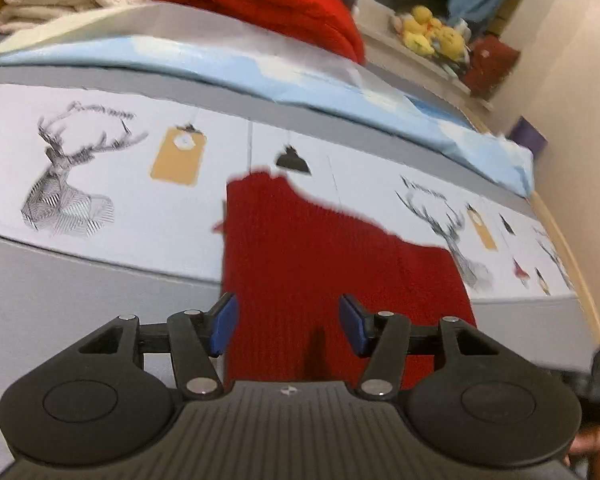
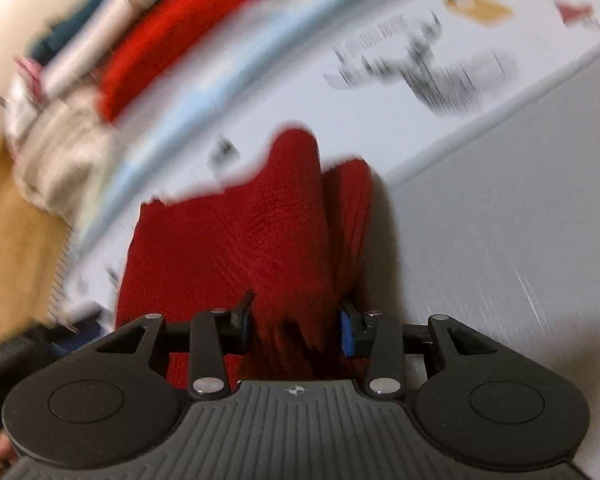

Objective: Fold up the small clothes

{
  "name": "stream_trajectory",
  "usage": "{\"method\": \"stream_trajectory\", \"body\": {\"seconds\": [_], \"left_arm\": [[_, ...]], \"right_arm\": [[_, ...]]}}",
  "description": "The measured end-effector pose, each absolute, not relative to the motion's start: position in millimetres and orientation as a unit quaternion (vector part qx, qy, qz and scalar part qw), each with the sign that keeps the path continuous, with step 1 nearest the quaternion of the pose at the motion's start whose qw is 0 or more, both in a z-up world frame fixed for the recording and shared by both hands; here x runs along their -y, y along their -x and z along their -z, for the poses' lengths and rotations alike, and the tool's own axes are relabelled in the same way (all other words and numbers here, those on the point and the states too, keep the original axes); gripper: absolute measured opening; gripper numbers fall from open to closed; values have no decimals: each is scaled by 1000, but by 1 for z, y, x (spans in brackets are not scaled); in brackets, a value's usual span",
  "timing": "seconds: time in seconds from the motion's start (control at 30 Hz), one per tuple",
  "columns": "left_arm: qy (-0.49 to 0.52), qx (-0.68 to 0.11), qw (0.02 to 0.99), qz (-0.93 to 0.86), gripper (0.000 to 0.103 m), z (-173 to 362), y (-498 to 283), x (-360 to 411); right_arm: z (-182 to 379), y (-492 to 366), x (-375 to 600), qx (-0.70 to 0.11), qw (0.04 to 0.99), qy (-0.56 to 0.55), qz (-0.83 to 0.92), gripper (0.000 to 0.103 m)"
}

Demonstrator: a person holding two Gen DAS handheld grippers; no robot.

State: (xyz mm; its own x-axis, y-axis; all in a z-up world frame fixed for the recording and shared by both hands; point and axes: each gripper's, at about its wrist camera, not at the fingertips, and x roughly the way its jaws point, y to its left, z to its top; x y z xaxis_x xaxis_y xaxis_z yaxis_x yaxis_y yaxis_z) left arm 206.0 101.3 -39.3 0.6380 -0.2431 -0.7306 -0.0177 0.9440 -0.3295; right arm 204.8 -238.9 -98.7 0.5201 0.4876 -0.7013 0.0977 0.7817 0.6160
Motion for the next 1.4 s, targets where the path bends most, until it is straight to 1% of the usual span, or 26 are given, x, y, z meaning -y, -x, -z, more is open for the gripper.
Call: {"method": "stream_trajectory", "body": {"seconds": [0.07, 0.1, 0.13, 0.2, 0.27, 0.33, 0.43, 0.47, 0.5, 0.53, 0.67, 0.73, 0.77, 0.8, 0.83, 0.87, 0.9, 0.93, 0.97, 1.03, 1.07, 1.1, 1.13, 1.23, 1.4], "left_arm": [[135, -444, 881, 91, 60, 44, -197, -93], [106, -466, 873, 97, 60, 50, -194, -85], [73, -487, 865, 97, 62, 59, -191, -78], [40, -489, 867, 90, 64, 66, -188, -72], [64, -482, 870, 87, 64, 63, -185, -81], [90, -479, 870, 81, 61, 58, -180, -91], [80, -472, 873, 92, 61, 51, -168, -93], [66, -480, 870, 92, 61, 52, -167, -90], [51, -491, 865, 93, 63, 55, -165, -84], [38, -501, 860, 94, 64, 60, -165, -81], [-11, -500, 862, 88, 68, 67, -156, -67], [-32, -491, 867, 78, 69, 65, -148, -61], [-46, -483, 872, 71, 68, 61, -143, -57], [-67, -468, 879, 62, 68, 52, -135, -54], [-83, -445, 890, 54, 73, 41, -125, -52], [-88, -424, 900, 48, 78, 30, -115, -51], [-86, -401, 911, 42, 86, 18, -104, -52], [-80, -376, 922, 40, 88, 6, -89, -54], [-77, -359, 929, 39, 88, -2, -75, -53], [-67, -337, 939, 29, 88, -15, -47, -52], [-59, -329, 942, 25, 89, -18, -36, -52], [-51, -322, 945, 21, 91, -21, -21, -50], [-46, -317, 947, 16, 96, -23, -8, -48], [-32, -320, 947, -1, 97, -25, 25, -39], [8, -345, 938, -26, 97, -18, 63, -28]], "right_arm": [[100, -203, 241, -479, 814, -308, -113, 41], [97, -202, 243, -475, 818, -303, -114, 43], [95, -201, 245, -473, 819, -305, -115, 46], [91, -198, 251, -468, 821, -308, -111, 50], [85, -192, 253, -464, 829, -293, -104, 52], [83, -184, 256, -472, 825, -289, -117, 54], [86, -176, 249, -503, 800, -283, -165, 55], [87, -173, 245, -511, 800, -262, -174, 54], [88, -170, 240, -520, 803, -230, -178, 30], [89, -169, 238, -522, 805, -214, -183, 14], [82, -163, 248, -496, 818, -232, -175, 14], [89, -164, 245, -514, 814, -210, -171, 14], [92, -164, 240, -526, 812, -185, -171, 16], [92, -162, 234, -535, 813, -155, -172, 20], [88, -159, 232, -532, 818, -137, -171, 33], [78, -154, 231, -523, 828, -125, -161, 40], [67, -146, 232, -508, 839, -122, -151, 47], [54, -136, 233, -489, 851, -123, -146, 53], [41, -123, 234, -465, 864, -125, -146, 57], [16, -92, 235, -411, 893, -114, -143, 74], [6, -76, 234, -385, 907, -103, -136, 76], [-3, -57, 235, -357, 921, -90, -128, 79], [-9, -43, 234, -339, 929, -86, -124, 79], [-22, -1, 232, -300, 943, -85, -117, 79], [-27, 42, 214, -283, 951, -51, -112, 79]]}}
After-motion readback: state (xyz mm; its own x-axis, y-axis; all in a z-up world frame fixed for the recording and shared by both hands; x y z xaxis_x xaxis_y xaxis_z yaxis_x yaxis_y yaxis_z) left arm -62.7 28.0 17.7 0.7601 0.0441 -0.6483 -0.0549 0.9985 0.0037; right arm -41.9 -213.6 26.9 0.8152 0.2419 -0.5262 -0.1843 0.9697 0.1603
